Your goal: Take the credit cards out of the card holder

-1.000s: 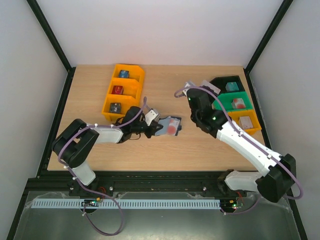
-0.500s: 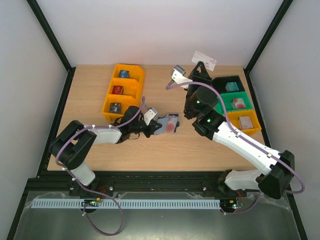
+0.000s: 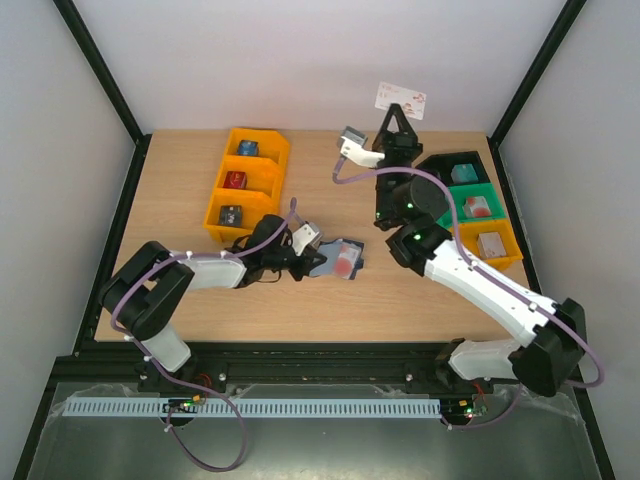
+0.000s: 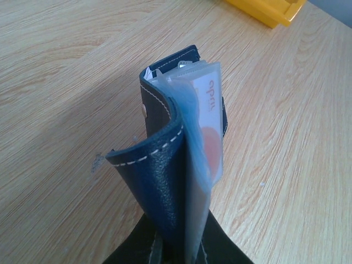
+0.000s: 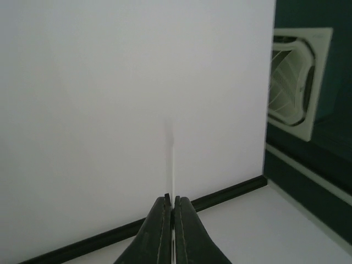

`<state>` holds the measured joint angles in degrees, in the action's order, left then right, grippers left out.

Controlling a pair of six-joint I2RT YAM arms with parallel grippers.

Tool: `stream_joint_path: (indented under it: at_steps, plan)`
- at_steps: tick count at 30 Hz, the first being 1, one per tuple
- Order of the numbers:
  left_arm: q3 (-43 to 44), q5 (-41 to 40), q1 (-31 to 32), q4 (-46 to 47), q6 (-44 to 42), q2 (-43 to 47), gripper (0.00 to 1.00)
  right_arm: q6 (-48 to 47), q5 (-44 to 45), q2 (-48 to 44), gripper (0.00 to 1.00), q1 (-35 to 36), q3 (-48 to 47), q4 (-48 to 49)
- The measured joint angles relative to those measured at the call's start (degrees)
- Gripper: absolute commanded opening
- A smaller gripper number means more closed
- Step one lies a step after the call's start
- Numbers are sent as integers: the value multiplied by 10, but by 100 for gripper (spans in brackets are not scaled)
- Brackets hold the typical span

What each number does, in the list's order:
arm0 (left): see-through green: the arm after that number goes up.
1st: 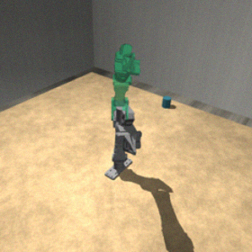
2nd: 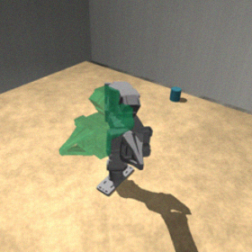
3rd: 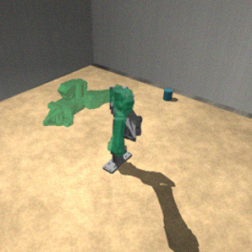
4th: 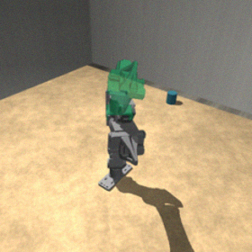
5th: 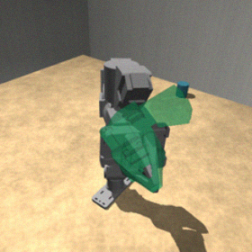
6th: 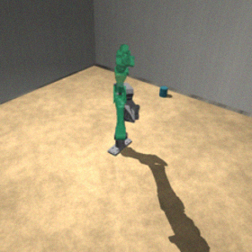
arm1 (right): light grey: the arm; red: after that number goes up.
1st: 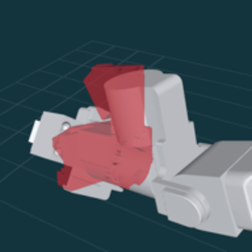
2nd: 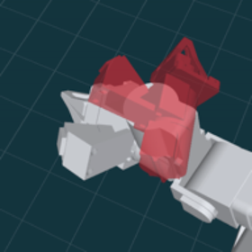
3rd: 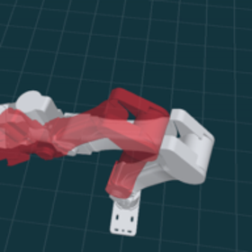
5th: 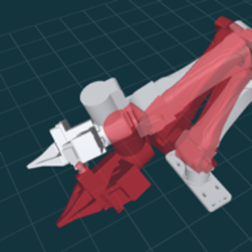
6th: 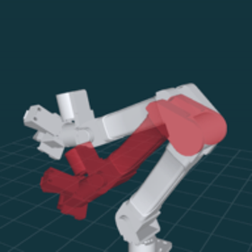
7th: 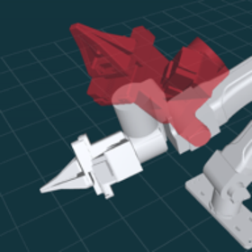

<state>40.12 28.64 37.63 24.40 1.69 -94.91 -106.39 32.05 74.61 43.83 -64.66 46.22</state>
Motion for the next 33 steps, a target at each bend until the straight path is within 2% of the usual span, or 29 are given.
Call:
stream_joint_path:
  at_steps: [4,8,12,17,21,24,33]
  plan:
    - [1,-2,3,0,3,0,2,126,27,-42,2,-18,-3,-155]
    - [1,-4,3,1,7,7,2,352,38,-32,2,-62,-82,-400]
    - [-1,-9,3,1,8,28,2,569,-1,-2,2,-167,-141,-635]
    - [-19,-14,3,10,11,77,2,729,-59,17,1,-302,-74,-819]
    - [-37,-5,-8,39,24,104,2,784,-82,18,1,-390,0,-881]
    - [-62,1,-30,72,45,116,2,794,-97,17,1,-433,33,-886]
    - [-113,26,-85,134,86,129,2,724,-141,18,2,-501,94,-824]
